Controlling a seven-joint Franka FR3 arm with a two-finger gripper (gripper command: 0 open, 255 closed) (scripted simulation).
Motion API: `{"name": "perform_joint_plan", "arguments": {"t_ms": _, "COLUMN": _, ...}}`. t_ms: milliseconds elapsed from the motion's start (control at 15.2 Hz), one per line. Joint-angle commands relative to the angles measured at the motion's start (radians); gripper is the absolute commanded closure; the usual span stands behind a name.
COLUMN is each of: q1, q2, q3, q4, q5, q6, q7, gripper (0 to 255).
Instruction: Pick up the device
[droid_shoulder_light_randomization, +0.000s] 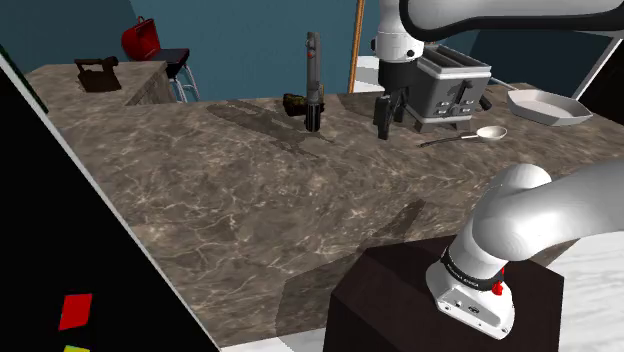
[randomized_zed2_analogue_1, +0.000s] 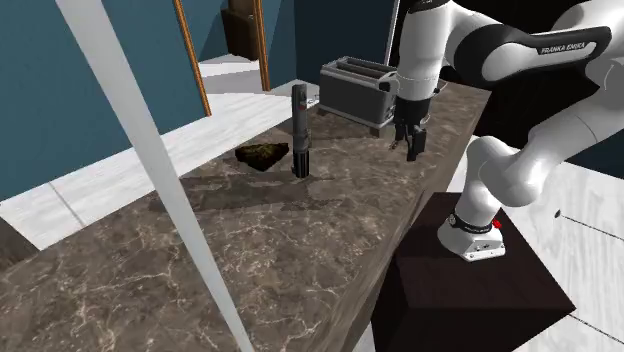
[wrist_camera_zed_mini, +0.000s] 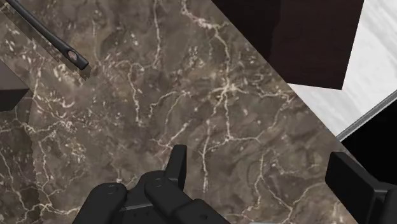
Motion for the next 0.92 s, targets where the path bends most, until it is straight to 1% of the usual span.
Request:
{"name": "perform_joint_plan", "arguments": {"t_ms": 0, "q1": 0.0, "q2": 0.0, "q3": 0.0, "q4": 0.0, "q5": 0.0, "q6": 0.0, "q7": 0.0, "gripper": 0}}
{"name": "perform_joint_plan", "arguments": {"t_ms": 396, "q1": -0.018, "q2": 0.077, "q3": -0.014, "q4": -0.018, "q5": 0.0, "q6": 0.293, "q7": 0.015, "gripper": 0}}
{"name": "perform_joint_plan", "arguments": {"t_ms": 858, "q1": -0.036, "q2": 0.196, "q3": -0.032, "q4": 0.006, "q5": 0.004, "q6": 0.619, "q7": 0.03, "gripper": 0}}
